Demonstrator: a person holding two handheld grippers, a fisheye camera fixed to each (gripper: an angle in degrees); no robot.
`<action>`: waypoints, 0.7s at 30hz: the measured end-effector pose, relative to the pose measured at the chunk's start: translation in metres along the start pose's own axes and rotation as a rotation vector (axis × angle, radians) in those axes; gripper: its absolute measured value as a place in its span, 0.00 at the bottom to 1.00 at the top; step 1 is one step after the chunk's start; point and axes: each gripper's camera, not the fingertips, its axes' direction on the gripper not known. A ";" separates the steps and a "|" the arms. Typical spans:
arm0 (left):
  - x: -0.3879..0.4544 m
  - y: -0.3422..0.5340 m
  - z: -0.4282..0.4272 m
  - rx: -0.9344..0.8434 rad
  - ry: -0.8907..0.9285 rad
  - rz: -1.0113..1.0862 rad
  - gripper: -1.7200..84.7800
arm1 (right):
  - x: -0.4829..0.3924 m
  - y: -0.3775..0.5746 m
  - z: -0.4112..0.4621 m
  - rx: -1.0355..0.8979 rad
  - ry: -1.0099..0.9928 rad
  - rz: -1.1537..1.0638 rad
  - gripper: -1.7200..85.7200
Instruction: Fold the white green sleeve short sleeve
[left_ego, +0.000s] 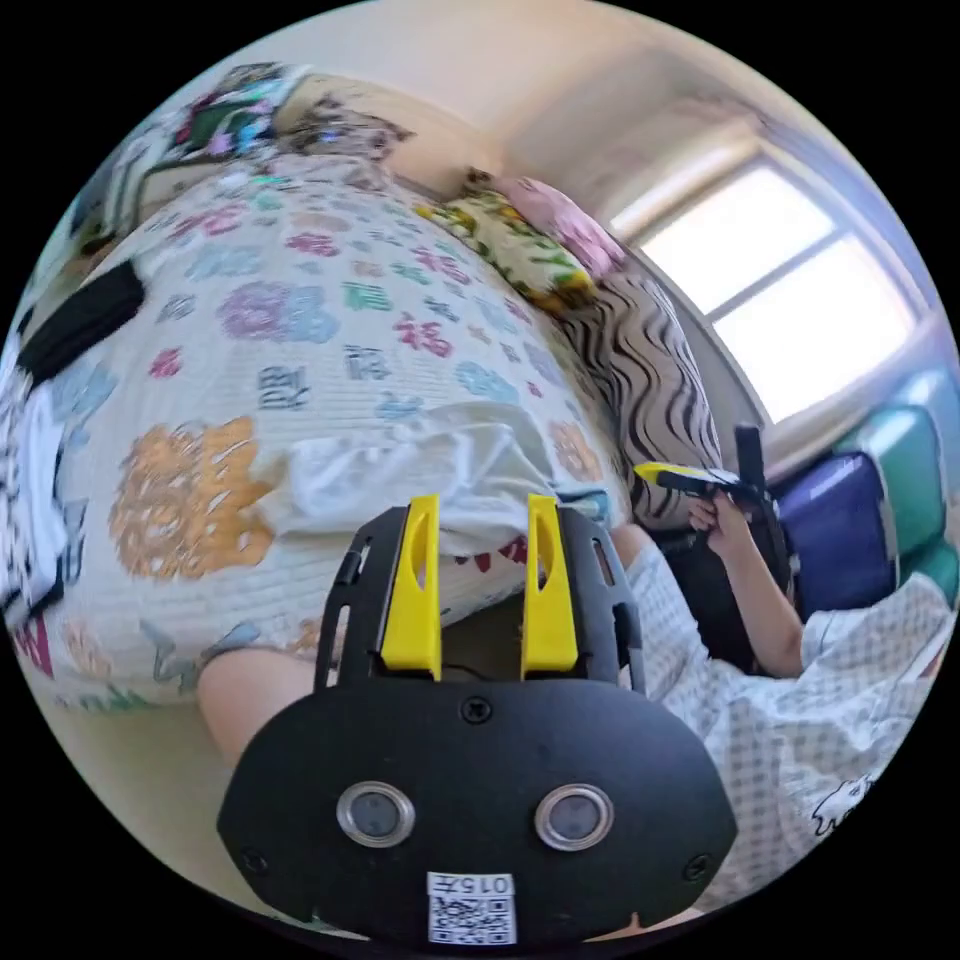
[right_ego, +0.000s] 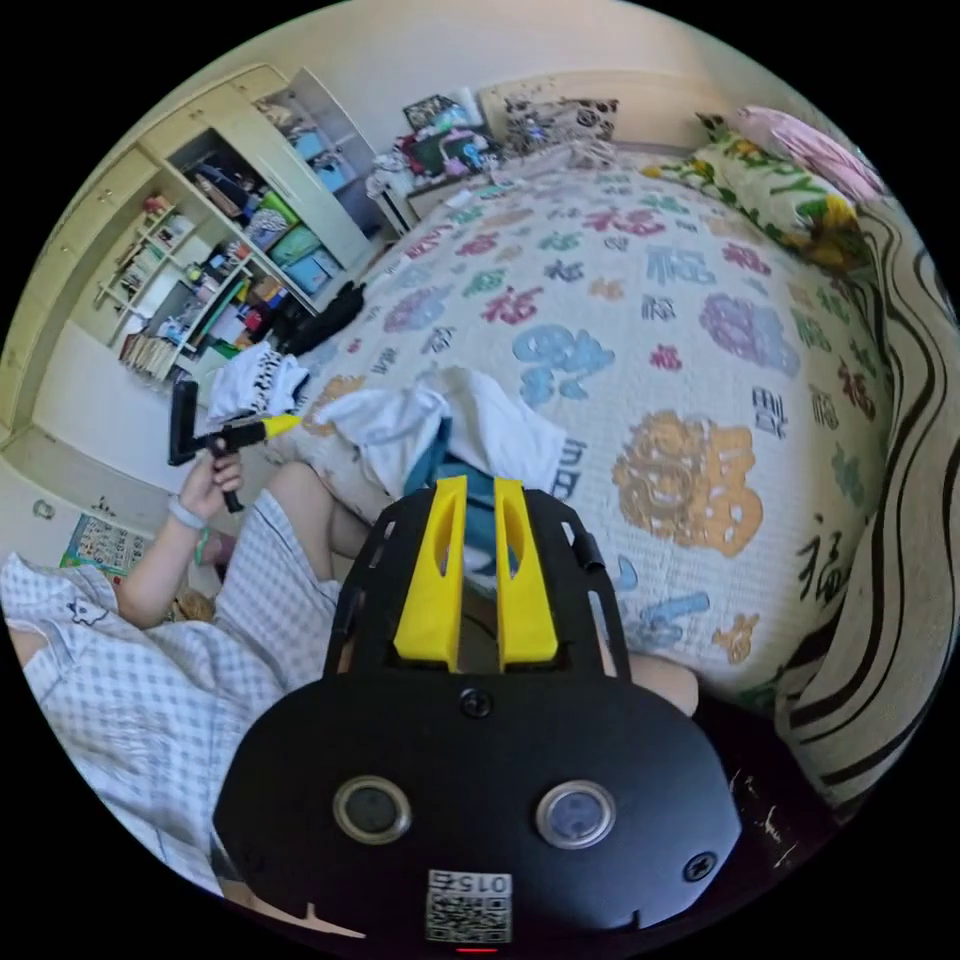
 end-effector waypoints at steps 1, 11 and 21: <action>0.025 -0.008 0.020 -0.054 -0.005 0.101 0.17 | 0.012 0.010 0.010 -0.039 0.018 0.017 0.11; 0.117 -0.041 0.214 -0.510 -0.196 0.436 0.11 | 0.064 0.003 0.071 -0.221 -0.042 0.058 0.06; 0.093 -0.038 0.041 -0.024 -0.200 0.366 0.02 | 0.091 0.014 -0.062 0.324 -0.228 0.119 0.03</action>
